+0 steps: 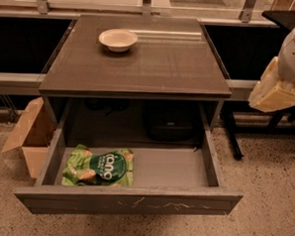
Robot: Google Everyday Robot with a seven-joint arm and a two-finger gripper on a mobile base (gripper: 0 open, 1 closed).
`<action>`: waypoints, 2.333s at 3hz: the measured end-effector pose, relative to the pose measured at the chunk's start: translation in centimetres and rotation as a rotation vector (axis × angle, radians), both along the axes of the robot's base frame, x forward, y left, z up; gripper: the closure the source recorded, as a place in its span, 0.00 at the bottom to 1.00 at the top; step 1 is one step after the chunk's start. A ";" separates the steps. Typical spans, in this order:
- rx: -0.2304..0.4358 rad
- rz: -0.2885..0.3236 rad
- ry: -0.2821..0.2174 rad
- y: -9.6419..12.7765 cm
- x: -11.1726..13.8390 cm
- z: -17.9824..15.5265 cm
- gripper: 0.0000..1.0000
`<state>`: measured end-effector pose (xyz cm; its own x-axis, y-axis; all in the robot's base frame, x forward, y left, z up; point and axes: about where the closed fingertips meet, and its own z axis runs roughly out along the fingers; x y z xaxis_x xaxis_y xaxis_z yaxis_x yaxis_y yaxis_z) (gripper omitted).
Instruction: Pick green rice chip bag from top drawer and place on counter
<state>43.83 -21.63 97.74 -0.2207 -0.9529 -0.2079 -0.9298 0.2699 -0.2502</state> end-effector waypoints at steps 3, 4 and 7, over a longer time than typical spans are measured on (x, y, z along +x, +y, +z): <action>0.084 0.061 0.011 2.4 2.3 -1.4 0.55; 0.156 0.119 0.039 4.9 4.3 -3.1 0.32; 0.262 0.230 0.107 13.4 7.0 -7.0 0.00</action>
Offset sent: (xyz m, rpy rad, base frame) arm 0.0000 0.0000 0.0000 0.0000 0.0000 0.0000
